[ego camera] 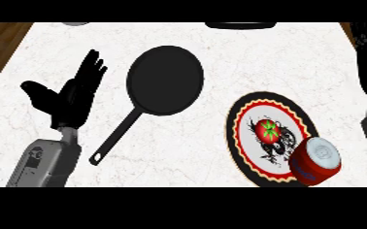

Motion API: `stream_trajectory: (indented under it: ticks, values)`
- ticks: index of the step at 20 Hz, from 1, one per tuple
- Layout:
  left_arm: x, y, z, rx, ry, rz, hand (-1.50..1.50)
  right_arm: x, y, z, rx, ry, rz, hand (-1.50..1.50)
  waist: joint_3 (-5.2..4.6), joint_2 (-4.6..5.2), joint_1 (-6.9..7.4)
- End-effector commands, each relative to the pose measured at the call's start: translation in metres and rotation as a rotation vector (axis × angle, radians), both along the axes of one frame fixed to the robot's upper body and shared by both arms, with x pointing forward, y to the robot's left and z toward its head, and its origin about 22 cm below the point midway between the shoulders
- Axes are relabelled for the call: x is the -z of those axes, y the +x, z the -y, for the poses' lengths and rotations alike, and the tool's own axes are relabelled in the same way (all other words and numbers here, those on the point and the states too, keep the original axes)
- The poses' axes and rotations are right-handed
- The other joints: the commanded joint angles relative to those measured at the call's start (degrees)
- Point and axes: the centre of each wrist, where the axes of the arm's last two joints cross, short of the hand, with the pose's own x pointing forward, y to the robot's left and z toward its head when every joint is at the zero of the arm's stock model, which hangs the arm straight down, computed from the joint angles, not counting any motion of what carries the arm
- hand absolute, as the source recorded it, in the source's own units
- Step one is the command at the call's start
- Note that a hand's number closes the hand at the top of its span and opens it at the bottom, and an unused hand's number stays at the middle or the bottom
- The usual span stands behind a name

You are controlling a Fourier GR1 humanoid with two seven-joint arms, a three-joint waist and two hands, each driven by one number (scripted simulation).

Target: Pick the tomato from the plate and place it in the pan

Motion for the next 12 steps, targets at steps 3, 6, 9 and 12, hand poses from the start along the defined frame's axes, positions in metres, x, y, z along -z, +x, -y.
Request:
stream_trajectory:
  ticks: [3,6,9,12]
  values:
    - [0.013,-0.008,-0.043,-0.102,0.219,-0.117,0.0,0.033,-0.007,-0.052,-0.488,0.068,-0.156,-1.5,-0.43,0.42,1.94]
    - [0.023,-0.016,-0.075,-0.171,0.371,-0.195,0.0,0.04,-0.017,-0.093,-0.861,0.103,-0.239,-1.5,-0.17,1.54,5.49]
    - [0.035,-0.026,-0.083,-0.204,0.36,-0.263,0.0,-0.018,-0.006,-0.006,-0.281,-0.52,0.018,1.5,-1.49,-0.44,0.31]
    - [0.038,-0.031,-0.094,-0.232,0.398,-0.297,0.0,0.108,-0.012,-0.013,-0.328,0.398,-0.267,1.5,-0.29,0.96,0.66]
